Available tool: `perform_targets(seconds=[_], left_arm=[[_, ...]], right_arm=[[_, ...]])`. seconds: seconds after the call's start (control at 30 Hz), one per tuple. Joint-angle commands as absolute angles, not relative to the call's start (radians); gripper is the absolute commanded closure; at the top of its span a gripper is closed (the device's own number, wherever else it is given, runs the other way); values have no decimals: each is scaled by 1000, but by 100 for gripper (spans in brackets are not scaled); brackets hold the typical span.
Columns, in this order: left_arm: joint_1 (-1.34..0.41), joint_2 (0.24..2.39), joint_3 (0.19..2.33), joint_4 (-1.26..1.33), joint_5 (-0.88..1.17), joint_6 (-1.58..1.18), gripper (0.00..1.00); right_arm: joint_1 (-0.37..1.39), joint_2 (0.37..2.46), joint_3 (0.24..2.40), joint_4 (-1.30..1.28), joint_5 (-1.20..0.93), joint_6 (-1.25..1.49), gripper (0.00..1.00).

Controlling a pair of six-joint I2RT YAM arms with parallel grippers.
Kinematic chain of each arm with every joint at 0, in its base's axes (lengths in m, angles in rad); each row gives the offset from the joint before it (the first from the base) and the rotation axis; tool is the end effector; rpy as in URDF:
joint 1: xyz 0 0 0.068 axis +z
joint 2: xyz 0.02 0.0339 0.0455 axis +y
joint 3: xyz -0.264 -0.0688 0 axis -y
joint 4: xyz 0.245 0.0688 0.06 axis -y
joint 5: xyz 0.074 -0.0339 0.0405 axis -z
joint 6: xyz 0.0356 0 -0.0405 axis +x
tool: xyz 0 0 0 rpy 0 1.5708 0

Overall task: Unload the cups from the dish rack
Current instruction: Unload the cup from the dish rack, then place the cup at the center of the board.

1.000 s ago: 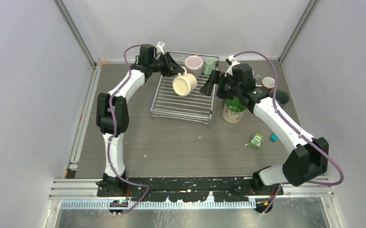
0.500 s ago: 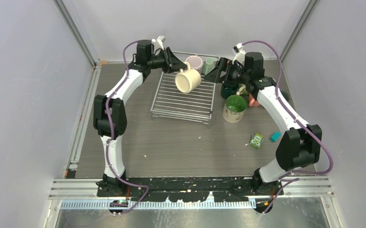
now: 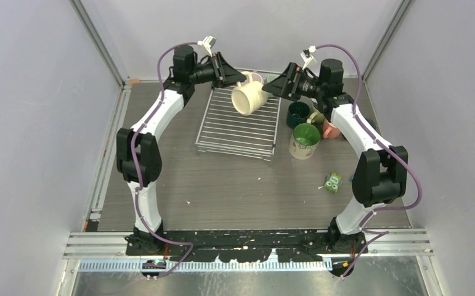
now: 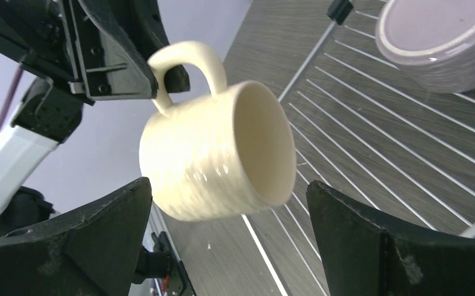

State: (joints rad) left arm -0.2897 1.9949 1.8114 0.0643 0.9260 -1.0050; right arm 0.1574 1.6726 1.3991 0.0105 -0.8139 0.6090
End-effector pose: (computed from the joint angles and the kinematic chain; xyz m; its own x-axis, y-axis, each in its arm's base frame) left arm 0.4473 -0.1630 0.3571 -0.8480 -0.2767 -0.4521 0.4035 0.2159 -0.8891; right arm 0.3851 0.0873 0.3421 -0.6688 0.2916 -0.6839 -0.5101 0.4893 0.7074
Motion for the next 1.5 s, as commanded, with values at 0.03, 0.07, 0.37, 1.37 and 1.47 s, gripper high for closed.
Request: perform_targets(seconds=[0.03,0.07,0.37,1.37,1.47], left_arm=[[-311,1922,1886,174,981,-1076,100],[-312,1923,1890,173,980,-1077,100],[-319,1936,1918,199,989,-1105,100],[-324,2046,2056,470,1103,-1313,100],[-326,2064,2084,479,1107,-1328,100]], right_arm=[[156,1708,1465,188,-903,723,0],[155,1717,1473,198,-912,737,0],[154,1777,1490,439,-1035,958,0],[148,1843,1425,1440,-1192,1819,42],[149,1836,1420,1439,-1196,1821,47]])
